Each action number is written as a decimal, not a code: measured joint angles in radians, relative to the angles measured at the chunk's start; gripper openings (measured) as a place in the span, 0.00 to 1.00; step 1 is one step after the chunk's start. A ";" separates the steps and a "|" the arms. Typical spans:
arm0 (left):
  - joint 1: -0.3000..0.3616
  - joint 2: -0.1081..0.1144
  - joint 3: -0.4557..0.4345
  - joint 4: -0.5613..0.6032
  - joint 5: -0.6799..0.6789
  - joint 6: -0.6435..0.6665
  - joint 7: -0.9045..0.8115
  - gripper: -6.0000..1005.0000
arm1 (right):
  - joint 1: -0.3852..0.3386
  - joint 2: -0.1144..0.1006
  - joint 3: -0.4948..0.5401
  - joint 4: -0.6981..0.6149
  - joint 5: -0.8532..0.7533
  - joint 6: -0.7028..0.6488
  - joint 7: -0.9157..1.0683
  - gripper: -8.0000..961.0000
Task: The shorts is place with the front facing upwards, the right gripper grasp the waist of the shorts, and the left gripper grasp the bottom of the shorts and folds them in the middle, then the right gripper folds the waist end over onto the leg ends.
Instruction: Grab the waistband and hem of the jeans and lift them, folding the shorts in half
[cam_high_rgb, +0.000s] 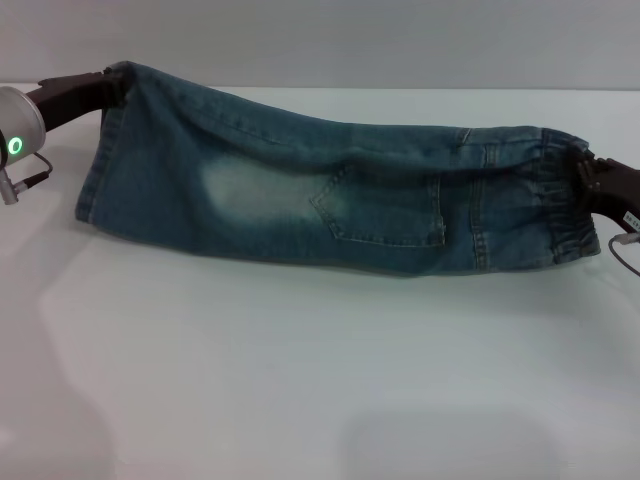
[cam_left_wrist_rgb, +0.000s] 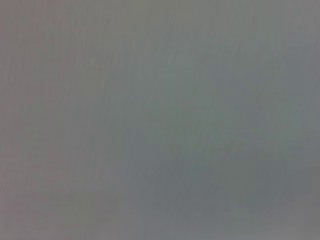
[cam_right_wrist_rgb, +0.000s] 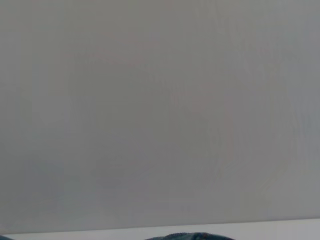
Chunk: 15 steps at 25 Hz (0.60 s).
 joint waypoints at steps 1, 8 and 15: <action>0.000 0.000 0.002 0.000 0.000 -0.001 -0.001 0.14 | 0.000 0.000 0.000 0.001 0.000 0.000 0.000 0.01; 0.009 0.000 0.000 -0.001 -0.021 -0.003 -0.007 0.15 | 0.000 0.000 -0.003 0.009 0.000 -0.001 -0.001 0.01; 0.028 0.001 0.005 0.003 -0.054 0.010 -0.006 0.16 | 0.000 0.000 -0.002 0.012 0.000 -0.003 -0.002 0.01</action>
